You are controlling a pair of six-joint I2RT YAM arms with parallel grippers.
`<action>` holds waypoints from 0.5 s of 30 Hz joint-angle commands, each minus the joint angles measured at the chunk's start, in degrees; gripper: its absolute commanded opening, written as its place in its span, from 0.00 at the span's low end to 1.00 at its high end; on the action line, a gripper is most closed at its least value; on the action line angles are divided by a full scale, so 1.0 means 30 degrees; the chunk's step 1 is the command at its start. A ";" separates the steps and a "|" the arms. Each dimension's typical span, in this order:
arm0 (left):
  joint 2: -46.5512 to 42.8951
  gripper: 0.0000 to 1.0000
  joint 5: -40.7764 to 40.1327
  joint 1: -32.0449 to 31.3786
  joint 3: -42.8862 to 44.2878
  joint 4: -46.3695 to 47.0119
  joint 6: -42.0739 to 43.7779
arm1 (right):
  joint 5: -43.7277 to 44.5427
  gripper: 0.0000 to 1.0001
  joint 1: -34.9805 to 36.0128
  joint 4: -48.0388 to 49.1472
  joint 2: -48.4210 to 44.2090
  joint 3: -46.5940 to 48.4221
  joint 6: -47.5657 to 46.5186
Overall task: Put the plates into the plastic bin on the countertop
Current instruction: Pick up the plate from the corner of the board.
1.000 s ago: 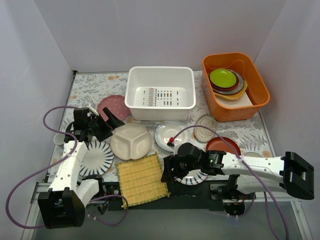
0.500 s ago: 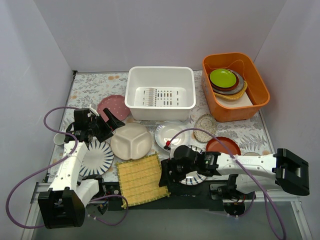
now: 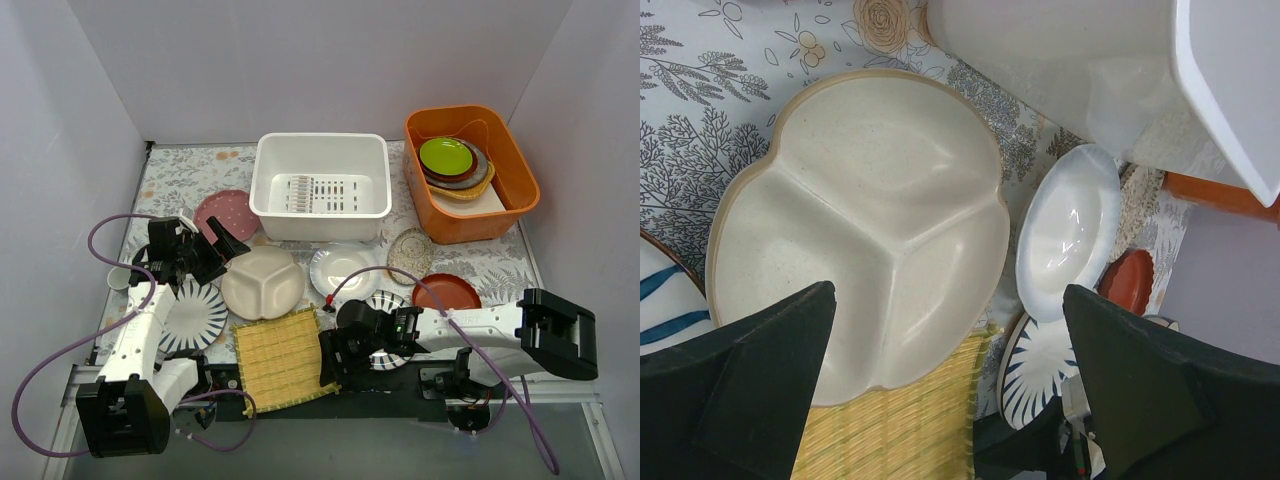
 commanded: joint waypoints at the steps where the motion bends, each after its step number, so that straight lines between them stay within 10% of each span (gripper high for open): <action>1: -0.0418 0.98 0.0306 0.0068 -0.0012 -0.0105 0.0071 | -0.0093 0.69 0.0218 -0.0048 0.0543 0.0206 0.0118; 15: -0.0154 0.98 0.0013 0.0068 0.0222 -0.0310 0.0393 | -0.1206 0.56 0.0569 0.2647 0.2802 0.0411 0.0148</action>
